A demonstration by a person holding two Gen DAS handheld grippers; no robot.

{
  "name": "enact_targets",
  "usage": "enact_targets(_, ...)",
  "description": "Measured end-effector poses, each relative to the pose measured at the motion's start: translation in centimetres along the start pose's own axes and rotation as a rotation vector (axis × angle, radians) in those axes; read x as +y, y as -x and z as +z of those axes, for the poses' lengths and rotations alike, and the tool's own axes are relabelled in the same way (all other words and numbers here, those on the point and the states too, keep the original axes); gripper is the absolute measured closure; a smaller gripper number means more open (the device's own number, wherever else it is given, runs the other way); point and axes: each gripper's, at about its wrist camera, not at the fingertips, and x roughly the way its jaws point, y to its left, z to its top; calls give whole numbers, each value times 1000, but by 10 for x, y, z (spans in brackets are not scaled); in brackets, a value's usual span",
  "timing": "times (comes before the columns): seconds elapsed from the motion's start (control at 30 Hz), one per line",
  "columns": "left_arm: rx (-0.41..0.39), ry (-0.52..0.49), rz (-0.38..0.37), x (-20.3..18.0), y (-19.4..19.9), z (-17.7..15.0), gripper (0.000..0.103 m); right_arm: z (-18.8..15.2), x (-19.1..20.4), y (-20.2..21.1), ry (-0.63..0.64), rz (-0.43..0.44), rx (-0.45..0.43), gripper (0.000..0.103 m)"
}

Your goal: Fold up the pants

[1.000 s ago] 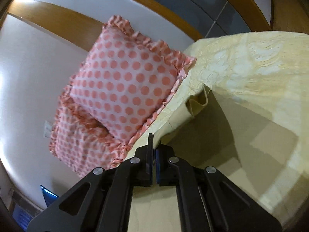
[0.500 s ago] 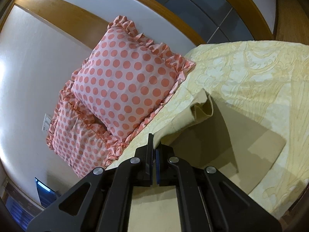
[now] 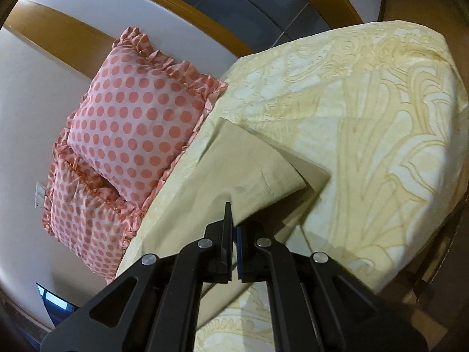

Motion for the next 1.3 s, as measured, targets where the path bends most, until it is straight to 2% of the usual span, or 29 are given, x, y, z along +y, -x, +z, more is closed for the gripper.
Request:
enact_targets(0.23, 24, -54, -46, 5, 3, -10, 95, -5, -1, 9, 31, -76, -16, 101)
enact_targets(0.3, 20, -67, -49, 5, 5, -12, 95, -6, 1, 11, 42, -95, -18, 101)
enact_targets(0.33, 17, -81, -46, 5, 7, -14, 92, -5, 3, 14, 55, -117, -25, 101)
enact_targets(0.37, 10, -94, -45, 4, 9, -14, 89, -5, 4, 17, 58, -132, -35, 93)
enact_targets(0.4, 0, -111, -43, 3, 13, -16, 85, -4, 5, 25, 56, -169, -58, 74)
enact_targets(0.43, -17, -131, -31, 2, 19, -18, 66, -3, 4, 30, 55, -181, -83, 59)
enact_targets(0.47, -41, -149, -22, 0, 26, -20, 44, -2, 3, 38, 52, -187, -123, 30)
enact_targets(0.5, -67, -165, -14, -1, 33, -23, 40, 0, 1, 47, 53, -197, -174, 24)
enact_targets(0.53, -98, -187, -15, -2, 43, -26, 37, 1, 0, 48, 57, -213, -186, 25)
enact_targets(0.63, -157, -207, -63, -7, 65, -27, 37, 5, -4, 40, 87, -235, -175, 32)
enact_targets(0.7, -200, -197, -94, -10, 75, -24, 35, 1, 2, 33, 150, -257, -181, 34)
enact_targets(0.77, -244, -189, -104, -13, 82, -19, 28, -7, 11, 26, 200, -235, -162, 39)
enact_targets(0.8, -254, -193, -101, -14, 81, -16, 27, -12, 16, 22, 238, -241, -160, 41)
enact_targets(0.83, -258, -198, -92, -16, 79, -13, 26, -17, 21, 19, 263, -231, -148, 46)
enact_targets(0.87, -257, -202, -75, -17, 74, -10, 26, -22, 22, 15, 272, -203, -126, 59)
enact_targets(0.97, -230, -194, -30, -12, 56, -5, 26, -32, 23, 17, 274, -150, -150, 68)
enact_targets(1.03, -209, -173, -17, -5, 46, -5, 26, -32, 22, 17, 270, -126, -186, 80)
enact_targets(1.07, -198, -158, -9, 0, 40, -4, 26, -30, 22, 16, 275, -123, -195, 91)
enact_targets(1.1, -191, -145, -4, 5, 36, -5, 26, -28, 22, 13, 284, -128, -199, 96)
enact_targets(1.2, -176, -114, -6, 17, 26, -7, 25, -19, 25, 2, 268, -99, -174, 99)
enact_targets(1.3, -178, -107, -22, 23, 22, -11, 25, -20, 55, 6, 323, -25, -189, 99)
